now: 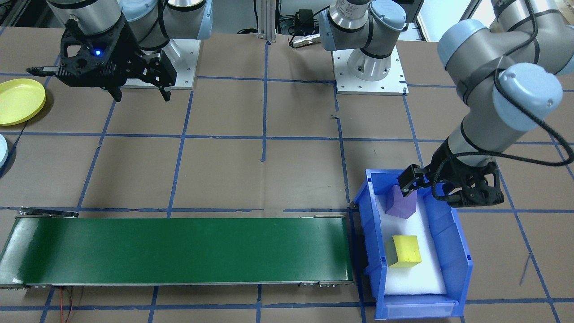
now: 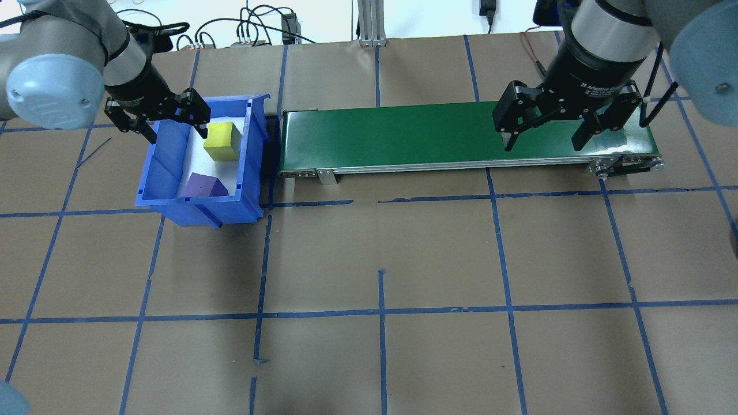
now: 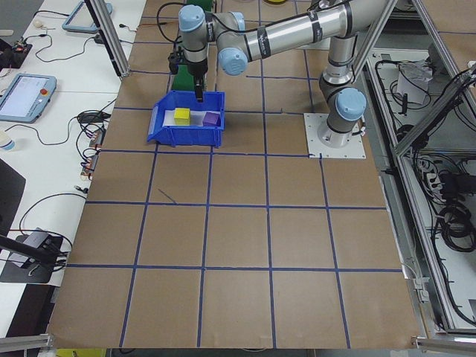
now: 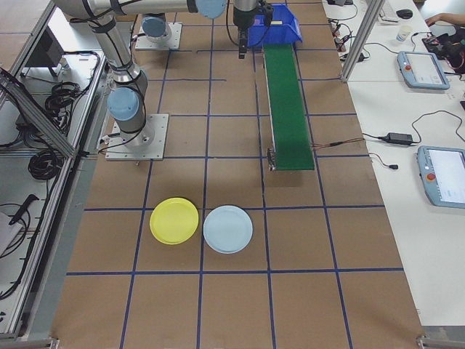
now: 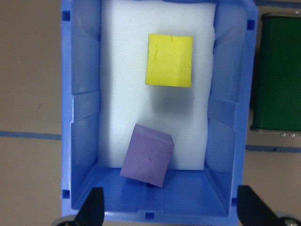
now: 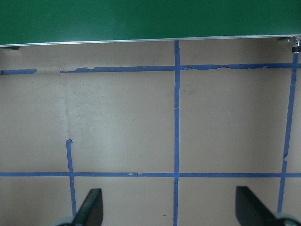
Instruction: Move block left to right into plate
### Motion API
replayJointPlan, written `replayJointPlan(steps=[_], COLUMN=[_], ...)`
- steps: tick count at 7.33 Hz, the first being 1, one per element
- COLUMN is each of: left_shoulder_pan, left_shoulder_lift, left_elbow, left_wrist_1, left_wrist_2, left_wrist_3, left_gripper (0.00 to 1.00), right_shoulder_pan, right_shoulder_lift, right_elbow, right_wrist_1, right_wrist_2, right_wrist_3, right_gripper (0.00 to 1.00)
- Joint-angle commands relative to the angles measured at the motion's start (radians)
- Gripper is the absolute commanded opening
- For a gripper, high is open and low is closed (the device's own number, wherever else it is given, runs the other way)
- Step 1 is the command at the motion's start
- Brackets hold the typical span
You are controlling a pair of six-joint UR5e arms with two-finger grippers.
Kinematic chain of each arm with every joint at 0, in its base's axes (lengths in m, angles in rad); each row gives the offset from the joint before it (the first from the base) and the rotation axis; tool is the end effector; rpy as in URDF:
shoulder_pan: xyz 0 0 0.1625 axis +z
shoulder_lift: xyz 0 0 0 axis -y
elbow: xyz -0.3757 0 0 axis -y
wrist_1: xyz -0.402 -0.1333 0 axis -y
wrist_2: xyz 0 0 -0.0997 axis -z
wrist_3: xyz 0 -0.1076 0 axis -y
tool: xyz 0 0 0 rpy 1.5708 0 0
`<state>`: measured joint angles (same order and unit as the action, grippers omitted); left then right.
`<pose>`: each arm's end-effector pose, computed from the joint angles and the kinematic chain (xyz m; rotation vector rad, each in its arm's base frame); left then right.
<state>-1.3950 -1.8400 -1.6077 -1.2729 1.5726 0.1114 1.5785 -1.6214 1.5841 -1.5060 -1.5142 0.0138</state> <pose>-0.0293 -0.5964 0.2951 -0.1011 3.1393 0.0132 0.1431 -0.4783 0.4426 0.0106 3.0850 0.0433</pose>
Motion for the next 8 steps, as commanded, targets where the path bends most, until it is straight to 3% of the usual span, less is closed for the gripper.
replayJointPlan(steps=[1,4,8], left_shoulder_pan=[0.001,0.001,0.001], left_shoulder_lift=[-0.071,-0.087,-0.088], left_elbow=[-0.009,-0.113,-0.155], left_wrist_1=[0.024,0.13,0.129], left_wrist_2=[0.004,0.01,0.066], left_wrist_3=[0.031,0.184,0.329], left_gripper=[1.0,0.99,0.98], right_shoulder_pan=[0.0,0.0,0.0], right_shoulder_lift=[0.0,0.0,0.0], right_elbow=[0.001,0.001,0.002], right_wrist_1=[0.0,0.001,0.001], right_wrist_2=[0.0,0.0,0.0], right_wrist_3=[0.0,0.0,0.0], right_gripper=[1.0,1.0,1.0])
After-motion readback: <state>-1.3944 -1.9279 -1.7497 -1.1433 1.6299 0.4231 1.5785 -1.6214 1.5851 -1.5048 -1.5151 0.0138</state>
